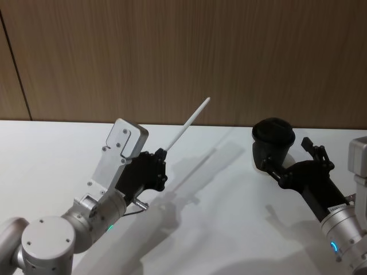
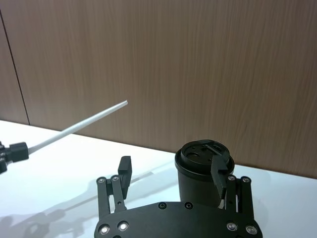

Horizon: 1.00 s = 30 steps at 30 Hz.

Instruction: Pick up the straw with one hand, pass it to the other hand, and insert it into the cup.

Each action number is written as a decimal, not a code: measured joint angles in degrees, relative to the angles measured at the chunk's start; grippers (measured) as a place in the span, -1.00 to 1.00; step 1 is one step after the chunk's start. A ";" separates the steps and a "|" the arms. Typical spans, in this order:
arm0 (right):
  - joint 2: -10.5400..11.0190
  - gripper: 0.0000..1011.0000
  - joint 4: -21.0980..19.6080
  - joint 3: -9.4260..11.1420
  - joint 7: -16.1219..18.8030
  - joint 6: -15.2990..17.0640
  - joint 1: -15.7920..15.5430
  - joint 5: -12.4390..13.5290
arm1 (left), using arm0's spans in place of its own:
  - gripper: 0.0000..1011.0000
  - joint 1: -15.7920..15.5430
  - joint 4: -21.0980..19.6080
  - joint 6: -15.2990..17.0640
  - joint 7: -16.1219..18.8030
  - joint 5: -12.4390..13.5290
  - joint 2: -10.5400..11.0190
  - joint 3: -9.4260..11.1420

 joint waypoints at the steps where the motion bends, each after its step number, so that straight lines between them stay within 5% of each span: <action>1: 0.00 0.98 0.00 0.00 0.00 0.00 0.00 0.00 | -0.99 -0.21 -0.34 -0.42 -0.54 0.14 0.22 0.07; 30: 0.00 0.98 0.00 0.00 0.00 0.00 0.00 0.00 | -0.99 -3.25 -3.06 -5.68 -5.97 -0.85 2.40 1.51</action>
